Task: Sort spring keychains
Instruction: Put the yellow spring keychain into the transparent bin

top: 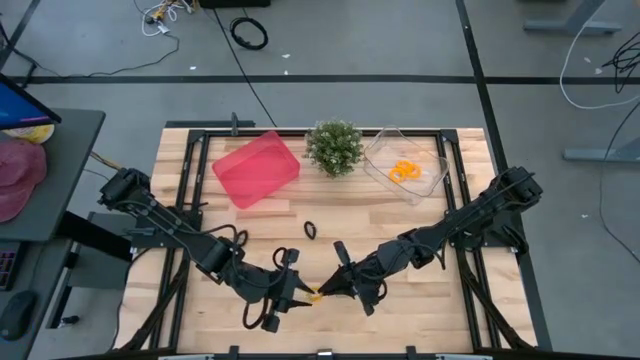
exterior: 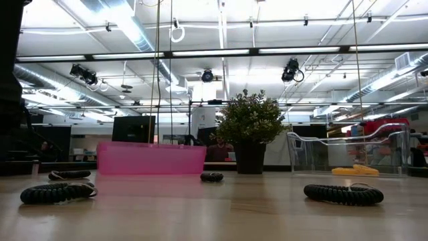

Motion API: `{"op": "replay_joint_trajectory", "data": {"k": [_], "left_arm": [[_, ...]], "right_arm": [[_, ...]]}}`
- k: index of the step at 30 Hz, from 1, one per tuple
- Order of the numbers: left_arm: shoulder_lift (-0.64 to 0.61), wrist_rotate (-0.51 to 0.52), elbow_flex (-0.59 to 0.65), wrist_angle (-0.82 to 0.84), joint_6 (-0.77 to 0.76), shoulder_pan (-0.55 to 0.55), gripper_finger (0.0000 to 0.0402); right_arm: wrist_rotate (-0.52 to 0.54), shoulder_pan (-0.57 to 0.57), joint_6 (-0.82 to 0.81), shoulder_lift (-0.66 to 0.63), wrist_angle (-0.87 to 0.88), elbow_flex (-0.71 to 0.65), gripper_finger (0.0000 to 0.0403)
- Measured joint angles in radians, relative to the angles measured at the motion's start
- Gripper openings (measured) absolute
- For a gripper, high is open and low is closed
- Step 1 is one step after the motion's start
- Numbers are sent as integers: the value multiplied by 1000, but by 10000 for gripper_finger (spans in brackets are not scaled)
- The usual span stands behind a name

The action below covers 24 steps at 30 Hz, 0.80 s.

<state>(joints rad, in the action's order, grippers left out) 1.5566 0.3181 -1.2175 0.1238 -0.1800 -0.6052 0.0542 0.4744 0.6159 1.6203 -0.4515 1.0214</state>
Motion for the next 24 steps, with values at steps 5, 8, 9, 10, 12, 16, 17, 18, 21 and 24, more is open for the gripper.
{"op": "replay_joint_trajectory", "data": {"k": [5,8,9,10,12,16,17,18,21,24], "left_arm": [[0,3,0,10,4,0,169],[-3,30,0,17,8,3,183],[-10,58,0,40,5,3,184],[-16,89,0,64,-6,5,185],[-30,156,-1,141,-37,10,183],[-53,277,0,326,-104,19,174],[-56,313,0,361,-125,21,172],[-61,354,0,400,-139,21,170],[-67,493,0,488,-192,30,165],[-66,587,0,595,-243,49,162]], "right_arm": [[19,0,-81,-58,106,0,2],[55,0,-134,-93,179,0,2],[82,1,-152,-103,211,0,2],[111,1,-172,-110,238,0,2],[177,0,-211,-126,303,0,2],[282,-25,-298,-148,387,-1,2],[303,-36,-317,-149,400,-1,2],[319,-48,-336,-149,412,-1,2],[363,-85,-376,-149,456,-1,2],[402,-126,-415,-151,491,-1,2]]}}
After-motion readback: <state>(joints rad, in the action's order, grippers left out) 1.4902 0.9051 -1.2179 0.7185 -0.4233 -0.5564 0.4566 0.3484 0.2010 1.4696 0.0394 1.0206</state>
